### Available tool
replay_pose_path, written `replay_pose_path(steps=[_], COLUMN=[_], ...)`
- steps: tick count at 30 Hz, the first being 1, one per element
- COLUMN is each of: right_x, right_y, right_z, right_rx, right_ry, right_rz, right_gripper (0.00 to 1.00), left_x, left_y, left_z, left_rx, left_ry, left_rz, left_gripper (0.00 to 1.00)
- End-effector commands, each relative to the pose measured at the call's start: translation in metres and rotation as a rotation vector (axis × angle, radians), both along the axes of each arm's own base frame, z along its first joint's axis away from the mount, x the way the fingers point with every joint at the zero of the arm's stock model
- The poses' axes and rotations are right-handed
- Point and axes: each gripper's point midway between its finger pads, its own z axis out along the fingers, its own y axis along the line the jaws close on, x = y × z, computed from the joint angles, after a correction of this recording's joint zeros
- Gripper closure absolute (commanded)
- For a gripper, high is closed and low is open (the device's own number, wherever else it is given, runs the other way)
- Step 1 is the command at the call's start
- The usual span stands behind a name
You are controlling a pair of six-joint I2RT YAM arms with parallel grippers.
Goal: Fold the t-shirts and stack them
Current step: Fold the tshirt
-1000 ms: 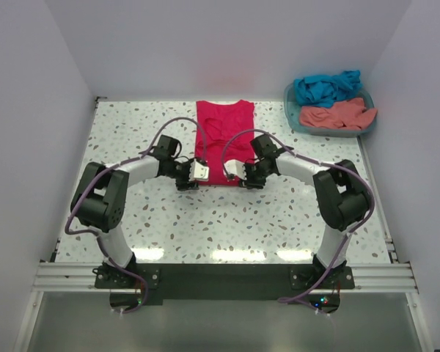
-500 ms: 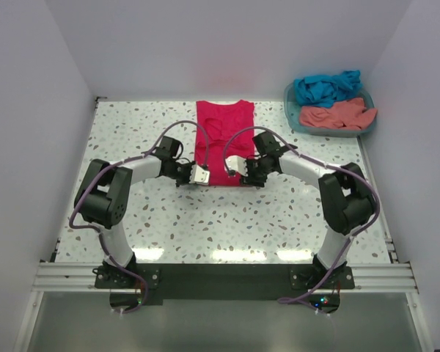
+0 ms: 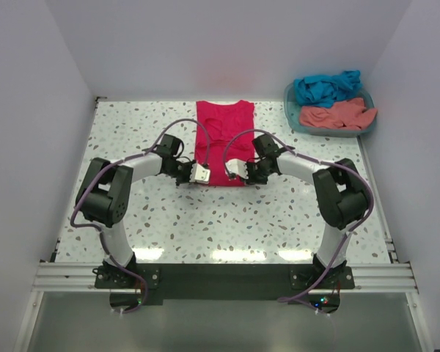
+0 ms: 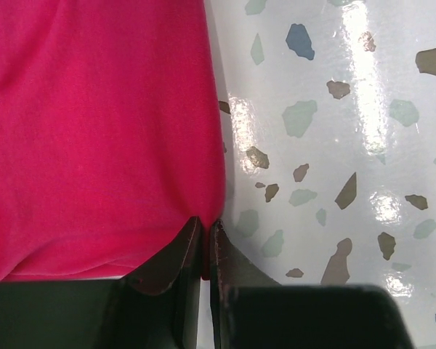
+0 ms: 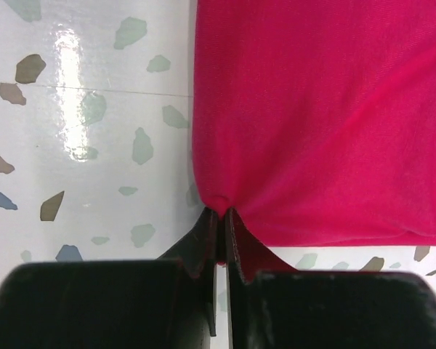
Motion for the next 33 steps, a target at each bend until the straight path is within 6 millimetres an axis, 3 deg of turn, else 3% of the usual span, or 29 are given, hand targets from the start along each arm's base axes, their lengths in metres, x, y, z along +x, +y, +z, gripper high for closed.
replay_pose_path(steps=[1, 3, 8, 13, 16, 19, 20, 22, 23, 24, 26, 29, 33], right_x=[-0.002, 0.001, 0.019, 0.025, 0.015, -0.008, -0.025, -0.045, -0.062, -0.077, -0.110, -0.155, -0.171], right_y=[-0.005, 0.001, 0.002, -0.007, -0.012, -0.018, -0.021, -0.024, -0.025, -0.028, -0.031, -0.034, -0.036], right_z=[0.003, 0.026, 0.080, 0.108, 0.110, 0.109, 0.107, 0.105, 0.105, 0.109, 0.110, 0.128, 0.162], right_rx=[-0.010, 0.036, 0.117, 0.129, 0.123, 0.118, 0.104, 0.092, 0.087, 0.092, 0.078, 0.114, 0.155], right_ry=[-0.010, -0.034, -0.081, -0.132, -0.123, -0.105, -0.084, -0.054, -0.017, -0.010, 0.049, 0.116, 0.114], right_rz=[-0.024, -0.048, -0.102, -0.092, -0.077, -0.054, -0.030, -0.008, 0.007, 0.017, 0.048, 0.077, 0.063], right_gripper=[1.00, 1.00, 1.00, 1.00, 1.00, 1.00, 1.00, 1.00, 1.00, 1.00, 1.00, 1.00, 1.00], left_x=[-0.006, -0.002, 0.018, 0.025, 0.010, -0.017, -0.035, -0.064, -0.082, -0.103, -0.135, -0.188, -0.202], left_y=[-0.003, -0.005, -0.004, -0.003, -0.005, -0.008, -0.005, -0.011, -0.010, -0.013, -0.013, -0.013, -0.015], left_z=[0.009, 0.020, 0.070, 0.099, 0.103, 0.102, 0.093, 0.097, 0.089, 0.097, 0.095, 0.116, 0.150], left_rx=[-0.012, -0.030, -0.096, -0.106, -0.093, -0.084, -0.064, -0.049, -0.034, -0.040, -0.042, -0.066, -0.116], left_ry=[0.055, 0.051, 0.002, -0.042, -0.045, -0.015, 0.032, 0.042, 0.080, 0.092, 0.150, 0.245, 0.262], left_rz=[0.000, 0.028, 0.119, 0.133, 0.101, 0.069, 0.061, 0.002, -0.010, -0.036, -0.065, -0.116, -0.129], left_gripper=[0.97, 1.00, 1.00, 1.00, 1.00, 1.00, 1.00, 1.00, 1.00, 1.00, 1.00, 1.00, 1.00])
